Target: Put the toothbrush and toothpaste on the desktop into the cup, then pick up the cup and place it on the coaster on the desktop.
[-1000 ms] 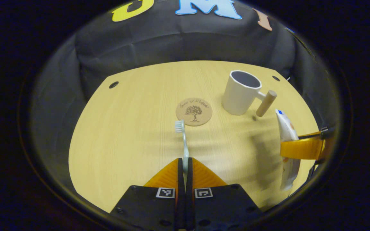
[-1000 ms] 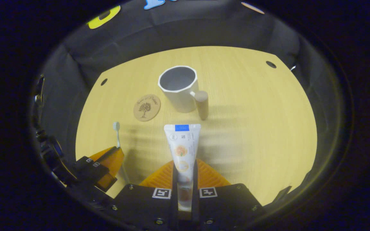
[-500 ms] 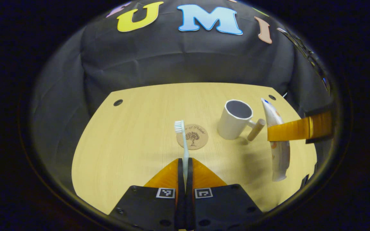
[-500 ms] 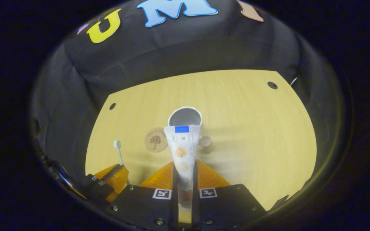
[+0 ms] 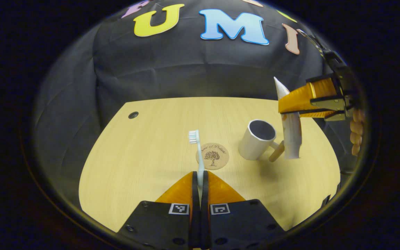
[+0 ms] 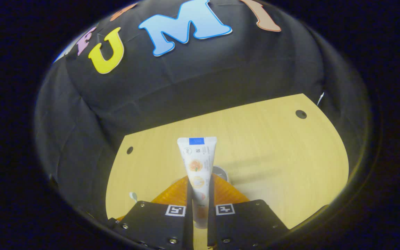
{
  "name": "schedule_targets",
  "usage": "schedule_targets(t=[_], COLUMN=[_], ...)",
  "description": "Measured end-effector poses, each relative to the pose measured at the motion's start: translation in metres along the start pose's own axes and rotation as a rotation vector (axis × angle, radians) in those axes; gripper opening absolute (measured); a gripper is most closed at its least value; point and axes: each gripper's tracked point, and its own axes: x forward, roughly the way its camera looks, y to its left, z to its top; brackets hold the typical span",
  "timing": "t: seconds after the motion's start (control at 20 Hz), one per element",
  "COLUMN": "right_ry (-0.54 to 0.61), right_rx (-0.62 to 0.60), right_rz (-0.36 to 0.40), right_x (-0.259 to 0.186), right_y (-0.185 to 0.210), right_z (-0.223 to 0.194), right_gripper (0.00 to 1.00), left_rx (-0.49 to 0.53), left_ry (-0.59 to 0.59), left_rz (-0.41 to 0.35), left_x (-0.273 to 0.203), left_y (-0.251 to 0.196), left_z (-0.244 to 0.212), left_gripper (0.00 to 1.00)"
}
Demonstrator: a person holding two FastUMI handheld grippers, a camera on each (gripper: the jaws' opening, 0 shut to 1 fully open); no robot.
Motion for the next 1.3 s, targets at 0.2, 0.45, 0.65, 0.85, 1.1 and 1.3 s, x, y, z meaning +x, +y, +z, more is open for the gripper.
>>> schedule_targets(t=[0.2,0.45,0.65,0.85,1.1,1.3], right_ry=[-0.031,-0.067,-0.104,-0.133,-0.114,-0.066], right_rx=[0.053,0.102,0.09,0.05,-0.01,-0.042], right_rz=[0.0,-0.004,-0.034,-0.071,-0.073,-0.077], right_x=[0.024,0.042,0.067,0.081,0.088,0.089], right_y=[0.001,-0.004,-0.013,-0.02,-0.019,-0.018], right_z=[0.025,0.036,0.046,0.047,0.035,0.02], right_gripper=[0.17,0.17,0.17,0.18,0.21,0.29], left_rx=[0.002,-0.002,-0.004,-0.011,-0.001,0.011], left_ry=[0.004,0.014,0.022,0.031,0.02,0.013], left_rz=[0.011,0.033,0.05,0.067,0.073,0.059], left_x=[-0.002,-0.003,-0.003,-0.003,0.0,0.001], left_y=[0.004,0.013,0.02,0.028,0.029,0.022], left_z=[0.0,-0.001,-0.004,-0.006,-0.002,0.002], left_gripper=[0.08,0.08,0.08,0.08,0.08,0.08])
